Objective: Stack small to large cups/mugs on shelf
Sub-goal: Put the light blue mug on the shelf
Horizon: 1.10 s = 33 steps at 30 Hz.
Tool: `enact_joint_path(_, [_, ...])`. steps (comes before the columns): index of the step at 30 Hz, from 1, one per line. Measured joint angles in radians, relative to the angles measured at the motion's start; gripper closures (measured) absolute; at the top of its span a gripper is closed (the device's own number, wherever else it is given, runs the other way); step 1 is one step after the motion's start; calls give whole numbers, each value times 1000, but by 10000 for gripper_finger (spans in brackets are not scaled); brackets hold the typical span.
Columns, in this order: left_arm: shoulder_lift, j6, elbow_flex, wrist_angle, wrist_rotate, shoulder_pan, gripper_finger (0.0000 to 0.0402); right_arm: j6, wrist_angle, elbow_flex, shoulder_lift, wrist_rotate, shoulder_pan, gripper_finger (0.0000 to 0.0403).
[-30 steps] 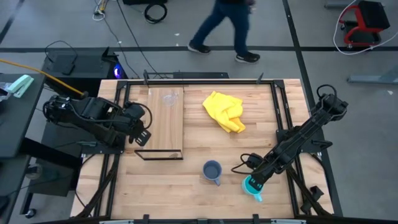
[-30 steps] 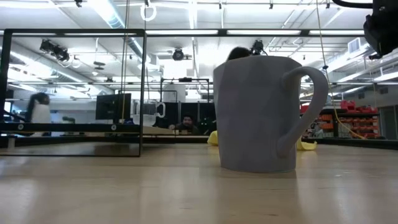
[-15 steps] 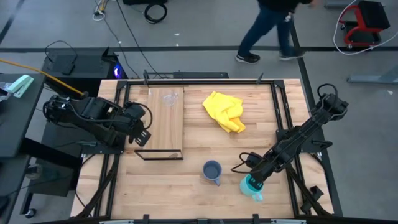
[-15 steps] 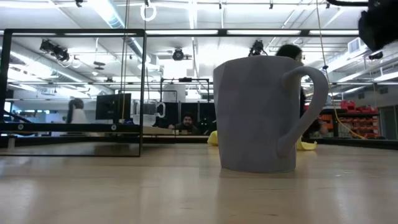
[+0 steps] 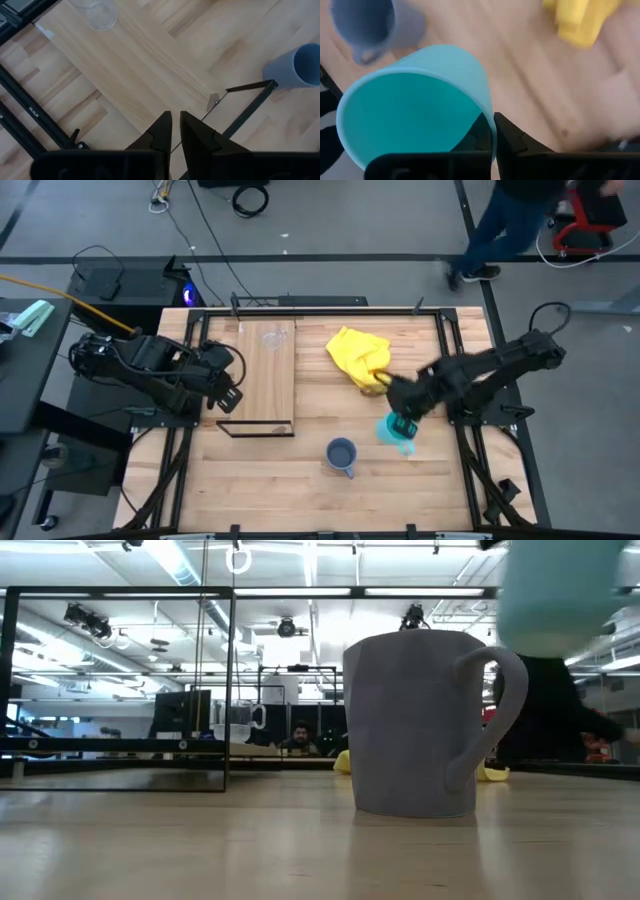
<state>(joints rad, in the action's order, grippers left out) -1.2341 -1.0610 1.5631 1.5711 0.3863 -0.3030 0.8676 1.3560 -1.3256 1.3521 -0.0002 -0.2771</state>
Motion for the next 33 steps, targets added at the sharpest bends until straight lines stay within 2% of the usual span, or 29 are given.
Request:
enact_joint_path(9, [56,26,0,0,5,63,368,-462,9,-235,141,-2,339,398])
enact_joint_path(17, [145,26,0,0,5,131,381,-792,16,-565,402,-37,501,398])
enact_joint_path(27, [184,135,0,0,4,211,389,-936,28,-948,710,-77,576,398])
enact_joint_path(30, [182,180,0,0,5,231,385,-951,19,-1025,777,-91,587,398])
enact_joint_path(33, [177,219,0,0,5,256,380,-950,-38,-1023,805,-120,599,398])
